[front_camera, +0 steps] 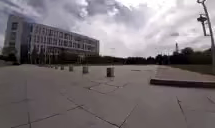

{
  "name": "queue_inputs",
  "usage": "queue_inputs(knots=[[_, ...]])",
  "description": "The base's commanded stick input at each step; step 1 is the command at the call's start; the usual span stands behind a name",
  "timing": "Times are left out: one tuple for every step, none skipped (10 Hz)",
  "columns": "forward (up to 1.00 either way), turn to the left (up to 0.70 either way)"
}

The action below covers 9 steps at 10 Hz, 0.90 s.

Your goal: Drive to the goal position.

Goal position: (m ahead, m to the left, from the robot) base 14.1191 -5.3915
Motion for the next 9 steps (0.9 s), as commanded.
queue_inputs(knots=[[1.0,-0.37],[1.0,-0.4],[1.0,-0.4],[1.0,-0.4],[1.0,-0.4],[1.0,-0.15],[1.0,0.0],[1.0,0.0],[1.0,-0.19]])
